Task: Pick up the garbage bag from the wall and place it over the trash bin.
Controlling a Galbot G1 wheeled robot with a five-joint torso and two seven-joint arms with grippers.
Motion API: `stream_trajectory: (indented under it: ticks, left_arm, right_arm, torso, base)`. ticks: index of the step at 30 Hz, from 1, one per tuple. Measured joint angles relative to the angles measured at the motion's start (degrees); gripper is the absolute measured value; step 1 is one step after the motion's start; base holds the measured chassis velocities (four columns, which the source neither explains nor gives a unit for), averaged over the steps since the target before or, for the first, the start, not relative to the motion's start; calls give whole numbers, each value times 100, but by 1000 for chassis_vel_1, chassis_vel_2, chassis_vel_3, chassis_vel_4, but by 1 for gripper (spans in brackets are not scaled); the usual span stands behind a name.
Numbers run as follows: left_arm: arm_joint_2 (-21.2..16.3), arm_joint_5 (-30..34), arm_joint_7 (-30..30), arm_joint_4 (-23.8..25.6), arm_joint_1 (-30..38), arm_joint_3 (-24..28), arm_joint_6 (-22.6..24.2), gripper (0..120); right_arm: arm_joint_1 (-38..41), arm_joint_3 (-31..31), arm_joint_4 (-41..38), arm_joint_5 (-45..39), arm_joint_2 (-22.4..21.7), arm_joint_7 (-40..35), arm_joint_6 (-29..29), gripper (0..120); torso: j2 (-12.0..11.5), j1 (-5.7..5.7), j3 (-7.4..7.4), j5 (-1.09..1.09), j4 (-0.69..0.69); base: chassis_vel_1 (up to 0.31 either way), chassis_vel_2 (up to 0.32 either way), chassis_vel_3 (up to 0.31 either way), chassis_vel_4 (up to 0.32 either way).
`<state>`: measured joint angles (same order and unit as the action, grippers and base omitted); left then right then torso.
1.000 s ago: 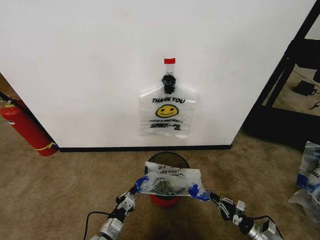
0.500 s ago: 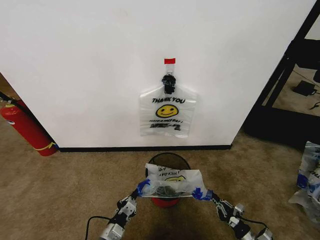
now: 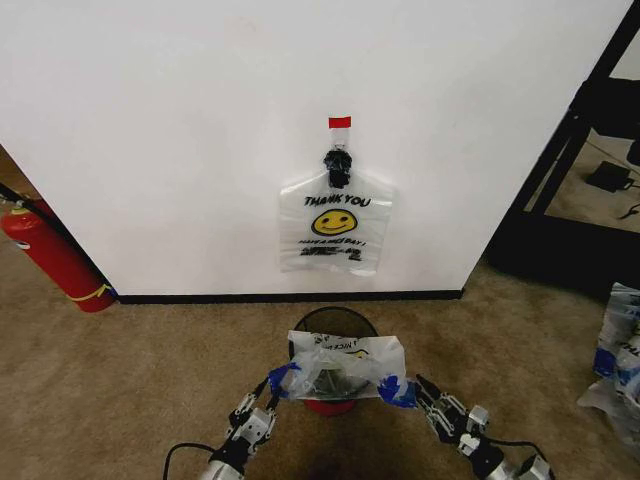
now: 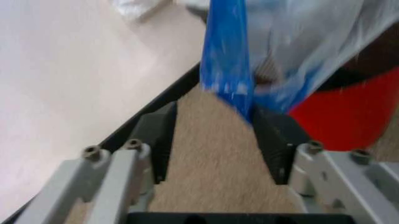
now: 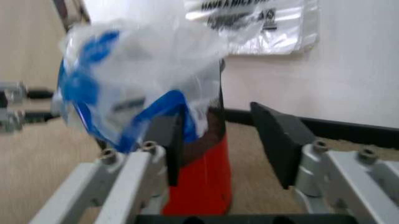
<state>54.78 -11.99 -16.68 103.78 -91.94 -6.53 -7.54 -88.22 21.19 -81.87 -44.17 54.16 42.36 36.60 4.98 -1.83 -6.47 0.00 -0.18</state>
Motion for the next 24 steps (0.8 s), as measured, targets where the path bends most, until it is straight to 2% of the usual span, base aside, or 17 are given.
stream_trajectory:
  ticks: [1,3,7,9,10,12,13,16,21,24]
  left_arm:
    - [0,0,0,0,0,0,0,51]
    - [-75,-43,-21,-28,-57,-42,0,59]
    - [-327,-81,-94,-19,-179,-137,-45,76]
    - [-348,-80,-97,-6,-186,-150,-48,77]
    - [-435,-55,-106,69,-198,-212,-51,83]
    - [-568,32,-118,238,-188,-333,-26,92]
    - [-599,57,-118,315,-168,-341,5,97]
    - [-556,47,-111,426,-145,-246,64,100]
    - [-412,-36,-99,447,-171,-117,86,100]
    - [-414,-79,-97,449,-238,-115,57,100]
  right_arm:
    - [0,0,0,0,0,0,0,43]
    - [-116,117,-38,103,-93,144,13,51]
    - [-232,671,84,232,-184,1694,45,68]
    - [-231,736,108,236,-191,1869,47,71]
    - [-227,898,152,240,-207,2265,47,77]
    - [-251,1101,160,165,-247,2591,31,85]
    - [-262,1154,154,49,-249,2613,28,90]
    - [-196,1208,156,-120,-204,2477,54,99]
    - [-112,1091,156,-188,-132,1981,191,100]
    - [-175,1017,20,-284,-82,2129,201,100]
  torso:
    - [0,0,0,0,0]
    - [0,0,0,1,0]
    - [0,0,0,1,0]
    - [0,0,0,1,0]
    - [0,0,0,0,1]
    - [0,0,0,1,0]
    - [0,0,0,2,-2]
    - [0,0,0,0,-1]
    - [0,0,0,-1,1]
    - [0,0,0,0,0]
  base:
    - [0,0,0,0]
    - [0,0,0,0]
    - [0,0,0,0]
    - [0,0,0,0]
    - [0,0,0,0]
    - [0,0,0,0]
    - [0,0,0,0]
    - [0,0,0,0]
    - [0,0,0,0]
    - [0,0,0,0]
